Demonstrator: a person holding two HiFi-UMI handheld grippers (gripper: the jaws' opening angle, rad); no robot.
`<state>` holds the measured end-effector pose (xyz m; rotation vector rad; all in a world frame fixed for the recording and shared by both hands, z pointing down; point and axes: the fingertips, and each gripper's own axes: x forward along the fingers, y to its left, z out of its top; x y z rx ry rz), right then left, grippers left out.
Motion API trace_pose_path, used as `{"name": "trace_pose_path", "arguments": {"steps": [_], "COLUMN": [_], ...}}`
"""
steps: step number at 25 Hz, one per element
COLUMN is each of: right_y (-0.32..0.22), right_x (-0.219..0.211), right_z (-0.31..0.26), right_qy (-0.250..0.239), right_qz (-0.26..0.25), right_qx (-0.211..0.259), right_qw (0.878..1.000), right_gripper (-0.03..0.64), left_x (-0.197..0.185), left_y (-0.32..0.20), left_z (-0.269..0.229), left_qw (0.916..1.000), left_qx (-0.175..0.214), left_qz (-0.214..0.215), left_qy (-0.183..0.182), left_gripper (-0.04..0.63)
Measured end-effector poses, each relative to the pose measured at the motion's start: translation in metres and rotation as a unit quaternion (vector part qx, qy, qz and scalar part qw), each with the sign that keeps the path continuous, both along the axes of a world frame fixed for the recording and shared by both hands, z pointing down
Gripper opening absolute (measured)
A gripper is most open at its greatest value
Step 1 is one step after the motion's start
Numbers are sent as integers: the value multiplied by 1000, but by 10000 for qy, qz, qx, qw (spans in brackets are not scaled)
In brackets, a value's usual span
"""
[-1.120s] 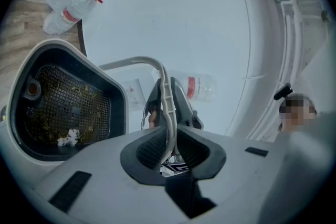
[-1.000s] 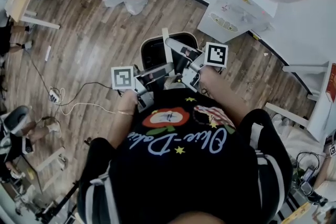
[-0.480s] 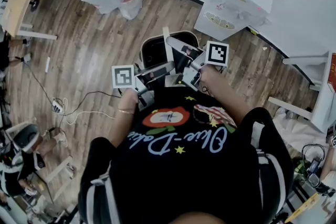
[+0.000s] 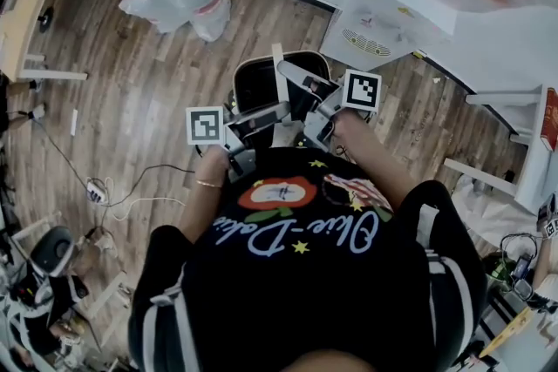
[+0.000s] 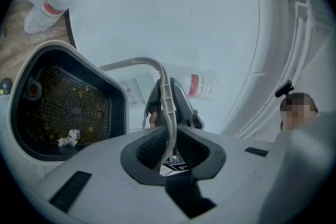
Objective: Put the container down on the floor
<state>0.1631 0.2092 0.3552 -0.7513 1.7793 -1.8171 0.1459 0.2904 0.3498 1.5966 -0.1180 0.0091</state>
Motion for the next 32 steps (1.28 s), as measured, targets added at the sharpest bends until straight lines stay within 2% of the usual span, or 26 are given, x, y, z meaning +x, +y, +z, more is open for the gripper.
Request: {"name": "trace_pose_path", "arguments": {"steps": [11, 14, 19, 25, 27, 32], "right_y": [-61, -78, -106, -168, -175, -173], "right_x": [-22, -29, -43, -88, -92, -91], "right_z": [9, 12, 13, 30, 28, 20], "right_qy": [-27, 51, 70, 146, 144, 73], "right_qz": [448, 533, 772, 1070, 1142, 1328], "right_qx": [-140, -179, -294, -453, -429, -360], "right_qw": [9989, 9984, 9966, 9931, 9924, 9905], "right_gripper": [55, 55, 55, 54, 54, 54], "left_x": [-26, -36, -54, -104, -109, -112], "left_y": [-62, -79, -109, -173, -180, -181], "left_z": [7, 9, 11, 25, 24, 16], "left_qw": [9992, 9988, 9974, 9953, 9946, 9935], "left_qx": [-64, -186, -138, -299, -356, -156], "left_qz": [357, 429, 669, 876, 929, 1101], "left_qy": [143, 172, 235, 292, 301, 255], "left_gripper": [57, 57, 57, 57, 57, 57]}}
